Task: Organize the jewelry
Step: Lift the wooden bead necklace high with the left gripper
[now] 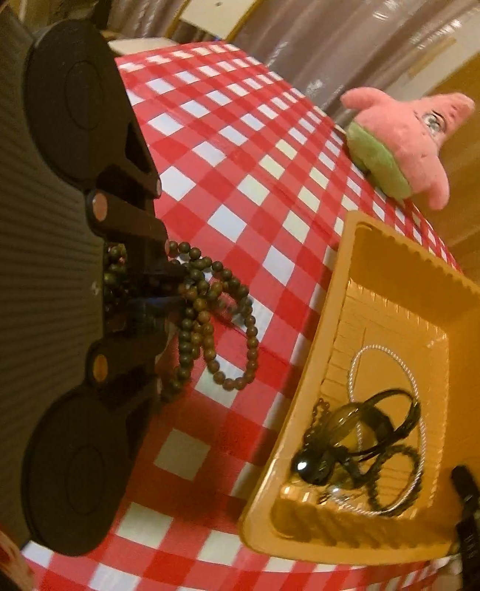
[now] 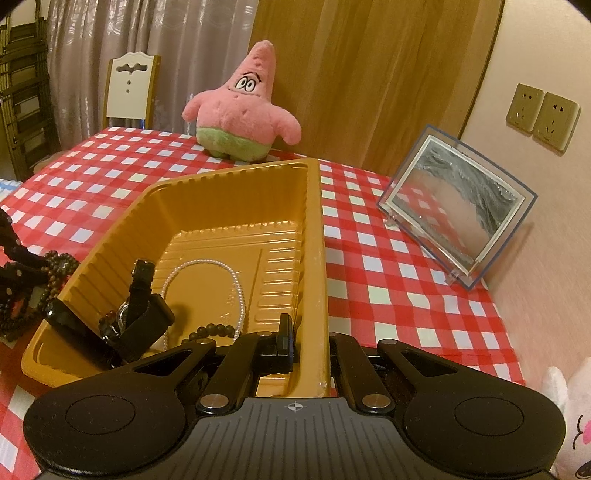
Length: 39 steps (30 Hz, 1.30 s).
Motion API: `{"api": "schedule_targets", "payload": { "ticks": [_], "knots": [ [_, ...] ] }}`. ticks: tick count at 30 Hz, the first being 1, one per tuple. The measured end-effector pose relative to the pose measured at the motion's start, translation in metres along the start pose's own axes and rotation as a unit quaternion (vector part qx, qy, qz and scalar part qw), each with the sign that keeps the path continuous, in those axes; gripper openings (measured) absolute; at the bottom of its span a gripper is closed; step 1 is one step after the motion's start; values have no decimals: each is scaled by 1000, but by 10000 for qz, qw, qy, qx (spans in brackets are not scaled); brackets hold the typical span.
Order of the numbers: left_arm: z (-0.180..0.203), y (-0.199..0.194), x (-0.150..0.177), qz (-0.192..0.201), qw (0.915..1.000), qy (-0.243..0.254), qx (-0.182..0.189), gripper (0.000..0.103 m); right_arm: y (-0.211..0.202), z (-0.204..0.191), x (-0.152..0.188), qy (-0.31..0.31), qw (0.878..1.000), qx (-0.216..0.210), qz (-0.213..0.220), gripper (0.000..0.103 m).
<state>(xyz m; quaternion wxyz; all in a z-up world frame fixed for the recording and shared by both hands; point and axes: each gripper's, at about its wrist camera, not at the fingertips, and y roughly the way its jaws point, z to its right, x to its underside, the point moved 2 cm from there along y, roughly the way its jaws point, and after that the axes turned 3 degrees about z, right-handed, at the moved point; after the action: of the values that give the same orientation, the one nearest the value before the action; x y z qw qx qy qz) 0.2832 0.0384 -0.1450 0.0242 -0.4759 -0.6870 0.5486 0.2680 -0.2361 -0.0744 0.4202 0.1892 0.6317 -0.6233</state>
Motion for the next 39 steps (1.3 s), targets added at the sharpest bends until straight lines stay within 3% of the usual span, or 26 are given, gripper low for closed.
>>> {"api": "schedule_targets", "payload": {
  "ticks": [2,7,10,15,30,36,39],
  "knots": [
    [-2,-1,0,15,9999,-162,-26,6,0,0,0,-4,10000,2,-7,3],
    [-32,-25,-2,396,9913,-1253,108,6,1,1,-1,-11,10000,-1,-5,3],
    [-61,-40,-2,605,9796,-1917,19,6,2,1,-1,1,10000,-4,1,3],
    [-101,-71,-2,971,9530,-2868,-88,6,2,1,-1,-6,10000,-9,7,3],
    [-121,-207,-47,2380,9196,-3110,-303,6,1,0,1,16,10000,-24,58,3],
    [-121,-249,-50,2748,9048,-3224,-428,6,0,-1,1,16,10000,-39,65,3],
    [-120,-267,-52,2854,9013,-3219,-507,6,0,-2,1,7,10000,-46,73,3]
  ]
}}
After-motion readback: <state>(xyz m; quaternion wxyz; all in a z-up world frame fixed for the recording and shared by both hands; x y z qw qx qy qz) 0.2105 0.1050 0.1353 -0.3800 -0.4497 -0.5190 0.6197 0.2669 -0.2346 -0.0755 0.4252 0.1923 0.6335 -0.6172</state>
